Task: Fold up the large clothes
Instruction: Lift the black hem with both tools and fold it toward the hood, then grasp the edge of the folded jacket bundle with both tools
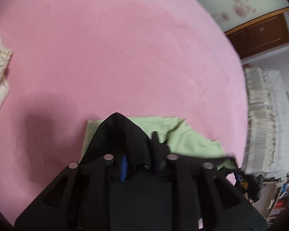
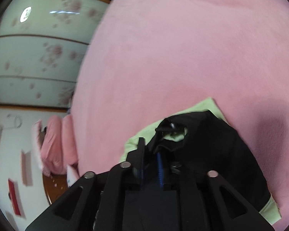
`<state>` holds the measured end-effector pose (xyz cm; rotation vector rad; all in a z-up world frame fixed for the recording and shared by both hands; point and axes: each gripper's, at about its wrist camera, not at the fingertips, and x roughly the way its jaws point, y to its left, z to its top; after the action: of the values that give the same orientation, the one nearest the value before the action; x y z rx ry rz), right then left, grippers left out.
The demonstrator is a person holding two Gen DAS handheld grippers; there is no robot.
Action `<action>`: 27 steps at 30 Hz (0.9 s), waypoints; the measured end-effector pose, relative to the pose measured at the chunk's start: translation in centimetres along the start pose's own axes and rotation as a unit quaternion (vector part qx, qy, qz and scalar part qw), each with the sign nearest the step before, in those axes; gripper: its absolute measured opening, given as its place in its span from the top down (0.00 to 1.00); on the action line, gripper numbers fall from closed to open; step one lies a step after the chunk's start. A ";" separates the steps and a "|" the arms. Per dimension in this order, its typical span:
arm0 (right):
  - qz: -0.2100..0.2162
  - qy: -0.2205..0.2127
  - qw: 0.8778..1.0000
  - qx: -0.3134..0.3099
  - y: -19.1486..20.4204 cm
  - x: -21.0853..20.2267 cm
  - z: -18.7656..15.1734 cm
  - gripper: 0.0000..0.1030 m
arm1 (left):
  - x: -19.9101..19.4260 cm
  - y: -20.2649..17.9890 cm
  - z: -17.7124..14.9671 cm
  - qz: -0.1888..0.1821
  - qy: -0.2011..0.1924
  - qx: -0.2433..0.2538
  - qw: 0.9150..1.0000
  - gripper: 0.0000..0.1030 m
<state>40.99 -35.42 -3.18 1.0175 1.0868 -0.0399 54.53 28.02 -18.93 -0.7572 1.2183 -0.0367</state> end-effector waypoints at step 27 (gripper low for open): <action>-0.117 0.091 0.962 -0.230 -11.9 -1.6 -9.4 0.68 | 3.6 5.7 -13.6 0.166 0.014 -0.003 0.986 0.78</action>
<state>27.72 -36.28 -10.66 0.4773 1.3046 0.1138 42.22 24.05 -26.84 -0.5531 1.3588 0.2304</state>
